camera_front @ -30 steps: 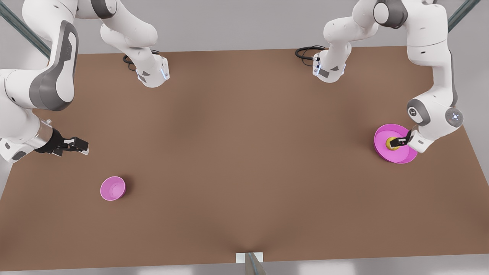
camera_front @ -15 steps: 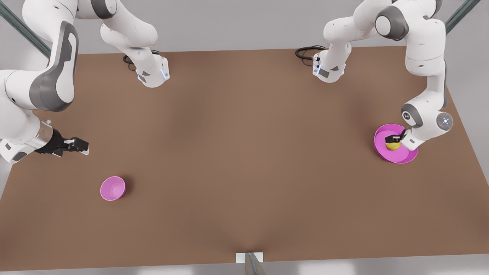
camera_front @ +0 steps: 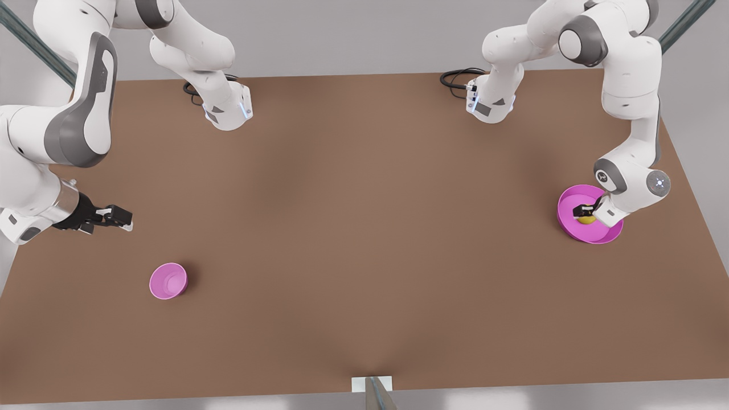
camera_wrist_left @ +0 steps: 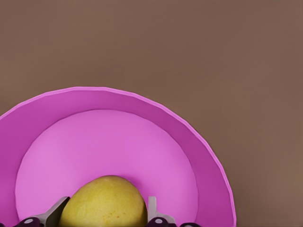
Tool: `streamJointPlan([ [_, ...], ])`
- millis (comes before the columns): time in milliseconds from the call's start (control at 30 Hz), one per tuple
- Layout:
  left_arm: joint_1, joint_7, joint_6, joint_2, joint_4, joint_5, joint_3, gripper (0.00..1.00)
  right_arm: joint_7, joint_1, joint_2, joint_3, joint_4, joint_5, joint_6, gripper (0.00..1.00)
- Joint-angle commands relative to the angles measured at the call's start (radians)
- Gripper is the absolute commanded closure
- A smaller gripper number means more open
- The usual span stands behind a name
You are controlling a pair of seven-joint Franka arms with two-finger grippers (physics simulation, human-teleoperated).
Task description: Use the left arm to pick up the apple from the plate, transfer it to the gripper of the right arm, and then use the right arm to place it into the bowl
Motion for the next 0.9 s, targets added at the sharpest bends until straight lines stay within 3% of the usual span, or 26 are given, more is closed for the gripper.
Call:
streamJointPlan([
  [0,0.0,0.064,0.004,0.0,0.0,-0.002,0.001,0.16,-0.005,-0.001,-0.001,0.0,0.0,0.001,0.0,0.0],
  [467,0.005,0.095,0.0,0.009,0.005,-0.003,0.001,0.25,-0.005,0.001,-0.001,0.0,0.0,0.001,0.0,0.0],
  [600,-0.003,0.165,-0.134,-0.032,0.164,-0.002,-0.01,0.28,-0.002,0.002,-0.001,0.001,0.0,0.001,0.0,0.0],
  [800,-0.001,0.167,-0.221,-0.049,0.345,-0.339,-0.507,0.28,0.006,0.01,-0.001,0.008,0.0,0.002,0.0,0.0],
  [867,-0.032,0.165,-0.218,-0.011,0.402,-0.402,-0.617,0.28,0.008,0.007,-0.004,0.006,0.0,0.116,-0.008,0.0],
])
